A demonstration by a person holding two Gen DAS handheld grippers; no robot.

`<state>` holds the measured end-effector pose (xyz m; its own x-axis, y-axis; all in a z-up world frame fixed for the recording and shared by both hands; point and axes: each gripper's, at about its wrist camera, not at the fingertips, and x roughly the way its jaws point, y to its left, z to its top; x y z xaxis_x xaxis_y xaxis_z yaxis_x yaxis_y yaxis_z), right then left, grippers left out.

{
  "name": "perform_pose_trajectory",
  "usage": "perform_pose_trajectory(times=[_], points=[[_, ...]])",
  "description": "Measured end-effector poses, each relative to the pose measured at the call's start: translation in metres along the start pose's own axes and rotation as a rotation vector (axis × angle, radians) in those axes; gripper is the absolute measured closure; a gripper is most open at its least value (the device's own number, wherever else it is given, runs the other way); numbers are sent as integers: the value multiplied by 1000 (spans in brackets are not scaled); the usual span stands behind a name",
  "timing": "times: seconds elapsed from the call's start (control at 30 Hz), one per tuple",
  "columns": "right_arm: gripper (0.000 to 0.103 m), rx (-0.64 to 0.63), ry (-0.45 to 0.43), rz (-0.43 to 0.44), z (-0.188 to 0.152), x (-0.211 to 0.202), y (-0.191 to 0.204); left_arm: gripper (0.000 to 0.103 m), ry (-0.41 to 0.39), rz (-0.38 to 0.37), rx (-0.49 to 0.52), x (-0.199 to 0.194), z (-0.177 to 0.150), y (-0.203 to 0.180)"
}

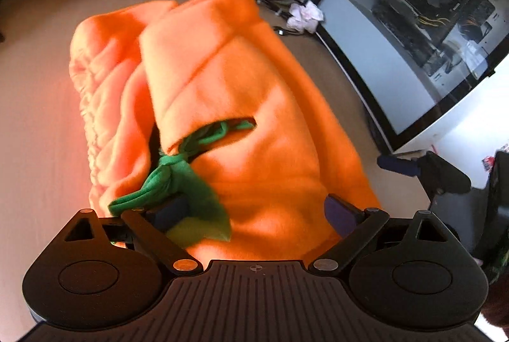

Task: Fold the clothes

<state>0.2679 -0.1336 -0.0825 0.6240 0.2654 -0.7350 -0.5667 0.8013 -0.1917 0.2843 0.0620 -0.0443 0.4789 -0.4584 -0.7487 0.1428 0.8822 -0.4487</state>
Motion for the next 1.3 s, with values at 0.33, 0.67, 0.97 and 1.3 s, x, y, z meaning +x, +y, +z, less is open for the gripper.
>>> perform_pose_trajectory(times=[0.33, 0.67, 0.97, 1.3], points=[[4, -349, -34, 424, -11, -74, 33, 2, -180, 279, 366, -84, -32, -15], [28, -423, 19, 417, -24, -40, 90, 2, -61, 333, 560, -93, -86, -27], [45, 591, 284, 711, 5, 19, -23, 0, -17, 358, 837, -50, -113, -56], [10, -47, -99, 447, 3, -67, 30, 0, -38, 271, 408, -29, -49, -21]])
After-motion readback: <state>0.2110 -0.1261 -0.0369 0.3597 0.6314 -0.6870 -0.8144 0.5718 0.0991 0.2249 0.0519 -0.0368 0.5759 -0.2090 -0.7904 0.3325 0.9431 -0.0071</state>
